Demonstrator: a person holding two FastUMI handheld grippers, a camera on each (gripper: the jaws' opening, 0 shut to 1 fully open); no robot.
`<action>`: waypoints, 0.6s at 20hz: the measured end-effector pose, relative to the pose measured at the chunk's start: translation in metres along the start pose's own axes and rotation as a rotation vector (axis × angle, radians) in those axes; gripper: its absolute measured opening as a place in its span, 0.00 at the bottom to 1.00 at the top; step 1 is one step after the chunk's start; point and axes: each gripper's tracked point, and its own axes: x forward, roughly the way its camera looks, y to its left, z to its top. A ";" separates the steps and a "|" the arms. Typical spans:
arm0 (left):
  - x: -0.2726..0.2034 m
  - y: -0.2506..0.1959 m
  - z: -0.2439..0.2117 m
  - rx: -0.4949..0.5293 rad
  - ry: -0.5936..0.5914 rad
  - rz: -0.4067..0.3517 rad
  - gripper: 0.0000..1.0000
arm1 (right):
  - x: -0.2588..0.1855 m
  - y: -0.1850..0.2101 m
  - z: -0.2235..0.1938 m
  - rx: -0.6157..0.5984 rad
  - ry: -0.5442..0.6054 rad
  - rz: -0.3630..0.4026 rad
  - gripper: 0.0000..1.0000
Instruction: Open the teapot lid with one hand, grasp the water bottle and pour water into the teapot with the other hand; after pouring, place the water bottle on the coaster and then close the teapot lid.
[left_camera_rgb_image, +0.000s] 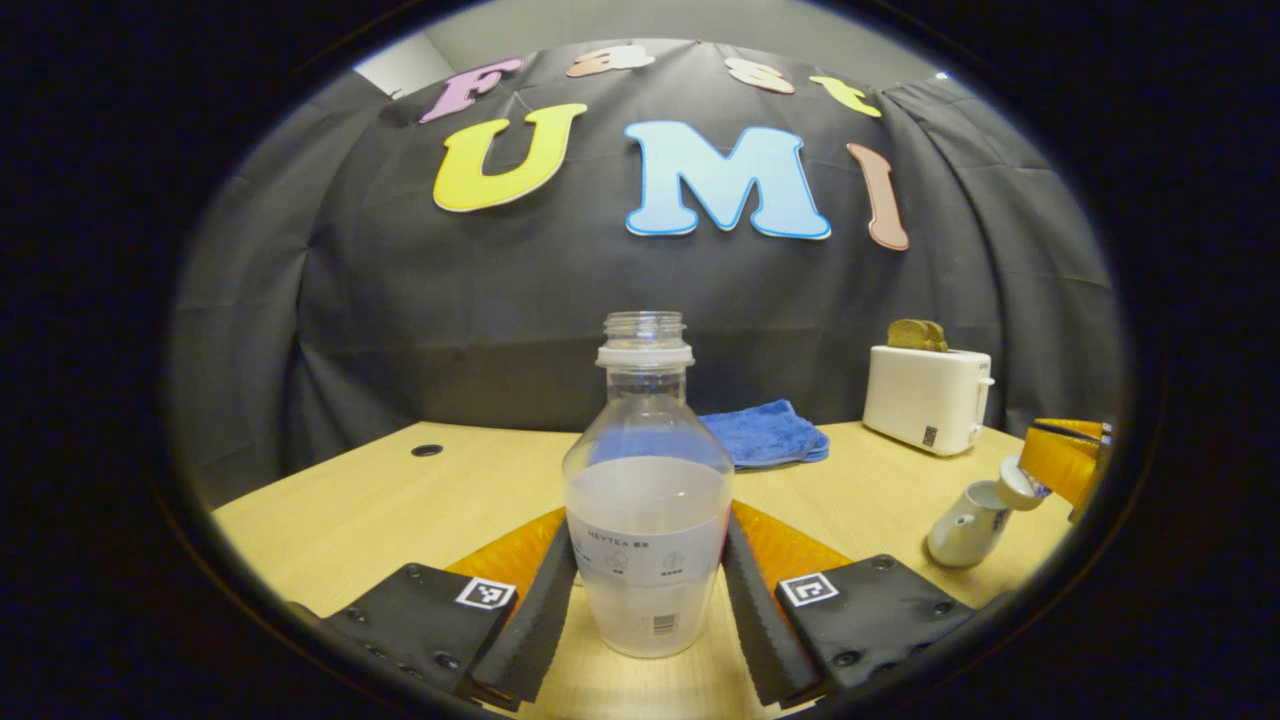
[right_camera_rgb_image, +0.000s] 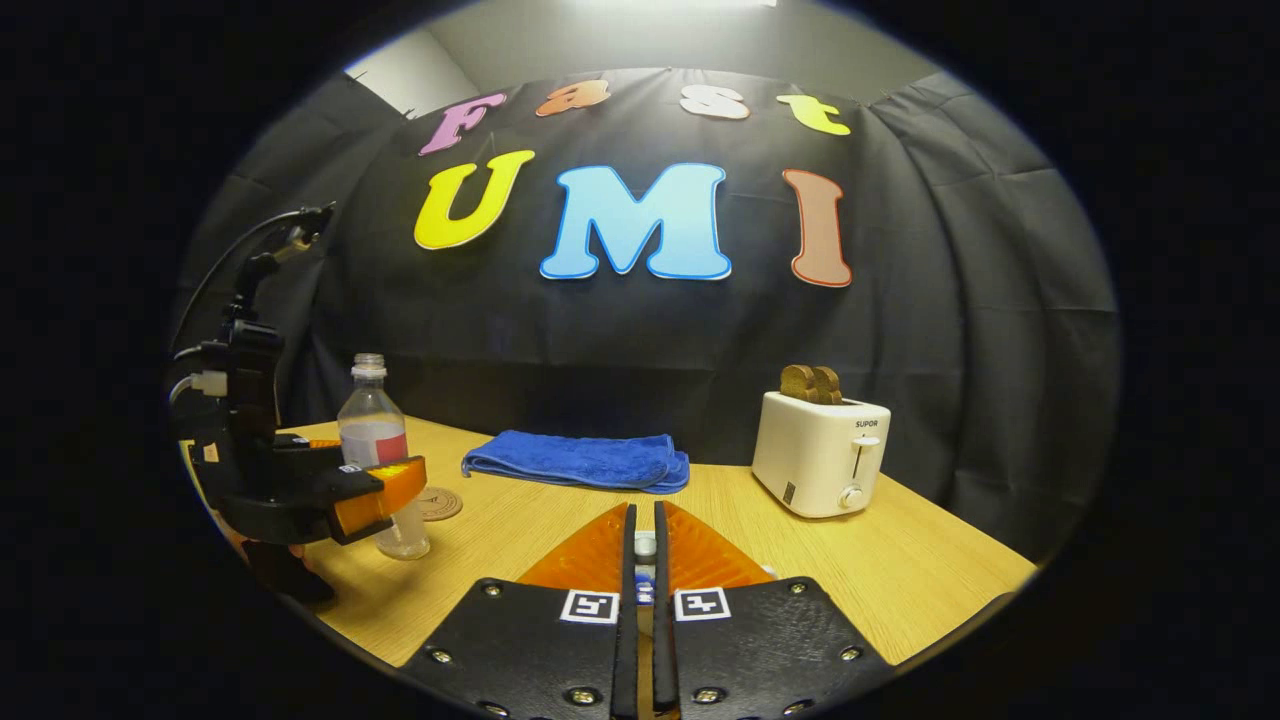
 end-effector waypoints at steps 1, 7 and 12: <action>-0.002 0.000 0.002 0.008 -0.001 -0.001 0.86 | -0.008 0.001 0.002 -0.003 -0.005 0.002 0.06; -0.010 -0.011 0.007 0.041 0.006 -0.026 0.86 | -0.068 0.003 0.016 0.026 -0.031 0.011 0.06; -0.011 -0.034 0.004 0.148 0.021 -0.080 0.86 | -0.128 0.004 0.015 0.063 -0.037 0.012 0.06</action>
